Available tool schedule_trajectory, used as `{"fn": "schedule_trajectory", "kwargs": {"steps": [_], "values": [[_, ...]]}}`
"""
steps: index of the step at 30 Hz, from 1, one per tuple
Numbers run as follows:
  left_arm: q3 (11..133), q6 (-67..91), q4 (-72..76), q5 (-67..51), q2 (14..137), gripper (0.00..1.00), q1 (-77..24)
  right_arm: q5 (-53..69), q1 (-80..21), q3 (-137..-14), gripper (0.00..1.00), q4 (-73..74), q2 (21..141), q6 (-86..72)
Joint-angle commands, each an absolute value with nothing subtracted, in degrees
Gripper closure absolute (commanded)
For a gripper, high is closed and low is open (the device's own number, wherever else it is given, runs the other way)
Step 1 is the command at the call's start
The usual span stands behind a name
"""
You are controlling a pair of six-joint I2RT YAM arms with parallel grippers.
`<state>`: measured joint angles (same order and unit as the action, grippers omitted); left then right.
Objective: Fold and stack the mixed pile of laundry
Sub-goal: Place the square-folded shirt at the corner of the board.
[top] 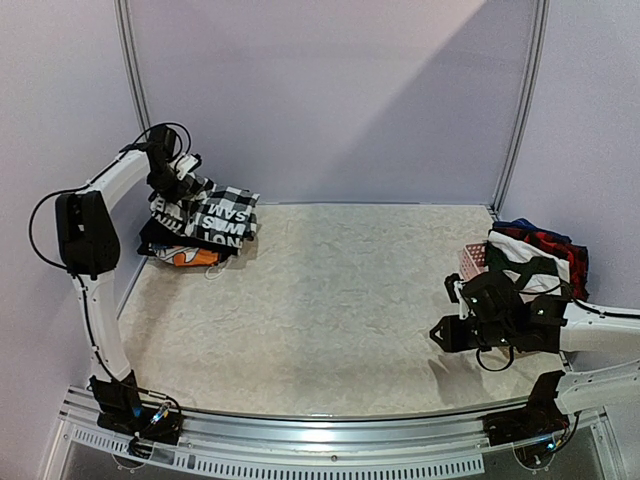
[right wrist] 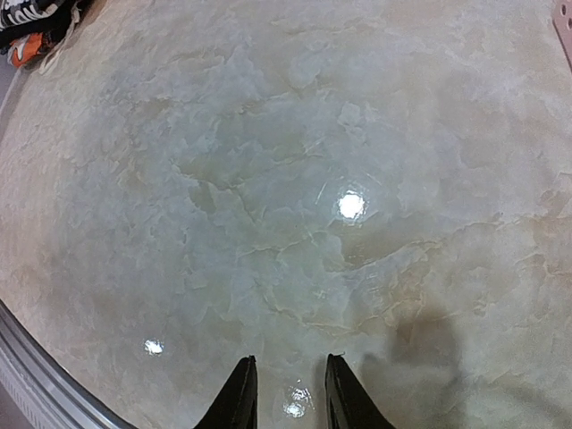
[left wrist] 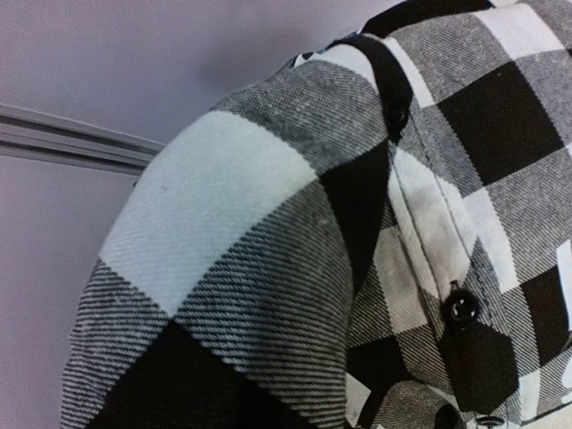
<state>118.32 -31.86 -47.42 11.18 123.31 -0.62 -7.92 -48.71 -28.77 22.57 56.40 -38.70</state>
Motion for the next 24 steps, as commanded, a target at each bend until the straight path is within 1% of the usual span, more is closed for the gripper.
{"fn": "schedule_trajectory", "kwargs": {"steps": [1,13,18,20,23,24], "values": [[118.0,-32.1,-43.7,13.5,124.2,1.00,1.9,-7.4,-48.7,-28.1,0.73,21.9,56.8,-39.0],[120.3,-30.8,-43.5,15.3,125.9,1.00,3.1,-6.9,-48.6,-28.0,0.73,21.4,57.6,-39.0],[120.2,-29.5,-42.5,17.0,125.7,0.92,3.6,-6.9,-48.7,-28.0,0.73,21.3,57.6,-39.0],[119.5,-28.5,-41.2,19.1,125.0,0.84,3.7,-6.9,-48.7,-27.9,0.73,21.3,57.5,-39.0],[116.9,-27.9,-37.7,21.6,123.2,0.62,3.7,-6.9,-48.7,-27.9,0.73,21.4,57.6,-39.1],[115.9,-27.5,-36.2,23.2,122.5,0.51,3.7,-6.9,-48.6,-27.9,0.73,21.3,57.6,-39.1]]}}
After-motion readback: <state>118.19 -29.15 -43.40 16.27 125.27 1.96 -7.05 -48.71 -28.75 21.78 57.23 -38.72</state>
